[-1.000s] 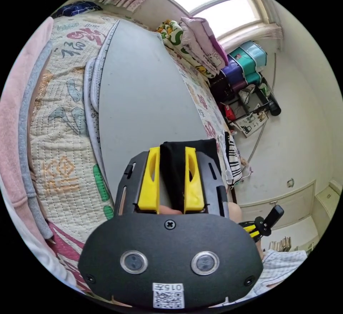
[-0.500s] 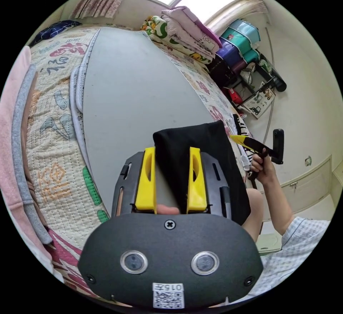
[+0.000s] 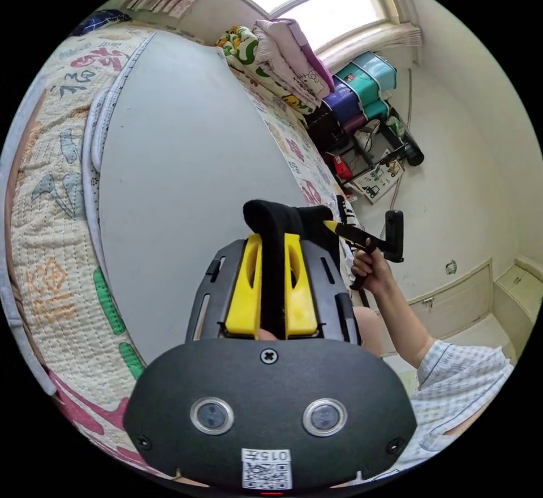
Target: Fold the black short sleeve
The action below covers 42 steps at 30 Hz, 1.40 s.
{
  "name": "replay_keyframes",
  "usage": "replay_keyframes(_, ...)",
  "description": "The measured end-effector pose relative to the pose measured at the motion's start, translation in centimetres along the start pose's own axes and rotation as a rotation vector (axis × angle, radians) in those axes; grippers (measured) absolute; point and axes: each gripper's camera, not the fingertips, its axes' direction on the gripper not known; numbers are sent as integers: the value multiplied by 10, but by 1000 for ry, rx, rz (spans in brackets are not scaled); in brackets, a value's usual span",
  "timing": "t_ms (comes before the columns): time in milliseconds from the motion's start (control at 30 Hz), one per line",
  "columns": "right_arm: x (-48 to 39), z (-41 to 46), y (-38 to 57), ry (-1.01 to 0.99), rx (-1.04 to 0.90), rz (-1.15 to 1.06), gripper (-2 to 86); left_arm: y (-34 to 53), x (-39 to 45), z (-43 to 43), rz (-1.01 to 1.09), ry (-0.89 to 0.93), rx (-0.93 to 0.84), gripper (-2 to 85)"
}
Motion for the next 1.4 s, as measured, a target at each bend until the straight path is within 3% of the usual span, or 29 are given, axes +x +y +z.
replay_keyframes(167, -79, -67, 52, -29, 115, -218, 45, 32, 81, -81, 232, -4, 133, 55)
replay_keyframes(333, -190, -143, 117, -109, 318, -476, 41, 85, 153, -216, 388, 35, 400, 50)
replay_keyframes(567, -293, -144, 166, -345, 421, -677, 34, 156, 211, -387, 517, -97, 676, 45)
replay_keyframes(833, -412, -37, 142, -557, 352, -769, 29, 181, 212, -537, 468, -360, 836, 42)
replay_keyframes(967, -455, 33, 104, -545, 305, -765, 28, 158, 170, -570, 362, -410, 876, 42)
replay_keyframes(1067, -488, 114, 50, -427, 276, -691, 31, 114, 120, -577, 241, -515, 878, 49)
replay_keyframes(1133, -508, 198, -1, -223, 231, -576, 37, 67, 73, -564, 131, -644, 831, 68)
replay_keyframes(1233, -498, 286, -37, -75, 117, -412, 30, 37, 24, -539, -42, -799, 728, 79)
replay_keyframes(1400, -491, 360, -18, -36, -29, -579, 1, 30, -3, -464, 95, -757, 540, 60)
